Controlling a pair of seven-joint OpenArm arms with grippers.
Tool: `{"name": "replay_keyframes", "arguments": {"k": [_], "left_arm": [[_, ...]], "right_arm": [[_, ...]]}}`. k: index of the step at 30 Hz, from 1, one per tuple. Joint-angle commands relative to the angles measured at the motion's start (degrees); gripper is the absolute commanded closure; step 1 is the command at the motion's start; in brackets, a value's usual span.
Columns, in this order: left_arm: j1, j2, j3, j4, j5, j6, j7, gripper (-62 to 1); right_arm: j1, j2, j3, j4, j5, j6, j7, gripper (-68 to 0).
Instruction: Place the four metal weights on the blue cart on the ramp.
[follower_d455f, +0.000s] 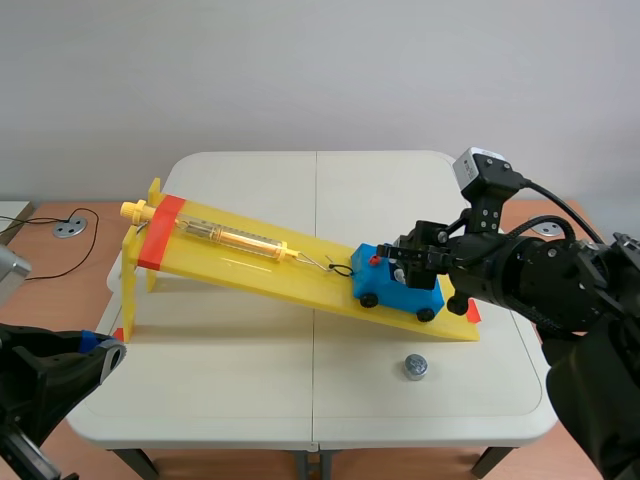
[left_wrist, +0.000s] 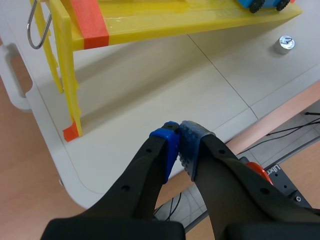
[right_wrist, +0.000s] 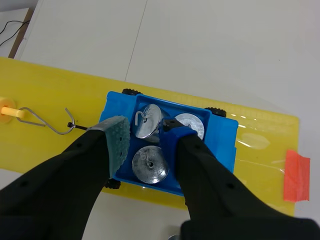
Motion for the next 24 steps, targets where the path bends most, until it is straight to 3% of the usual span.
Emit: {"name": "replay_keyframes", "arguments": {"k": [1, 9, 14, 24], "left_arm": [[-1.27, 1.25, -0.76, 4.04, -4.22, -1.03, -5.90, -3.6], [-1.27, 1.25, -0.76, 4.04, -4.22, -1.03, -5.90, -3.6], [-1.27, 1.25, -0.76, 4.04, -4.22, -1.03, -5.90, -3.6], [-1.27, 1.25, -0.76, 4.04, -4.22, -1.03, -5.90, -3.6]], "right_arm": [[7.02, 0.17, 0.81, 4.63, 2.82, 5.07, 9.25, -21.9], [4.59, 4.15, 3.74, 9.86, 6.69, 11.69, 6.27, -22.1], [-0.79, 9.44, 4.98, 16.63, 8.44, 13.29, 5.25, -22.1], [-11.65, 18.49, 7.13, 27.39, 9.25, 13.27, 3.58, -26.0]]}}
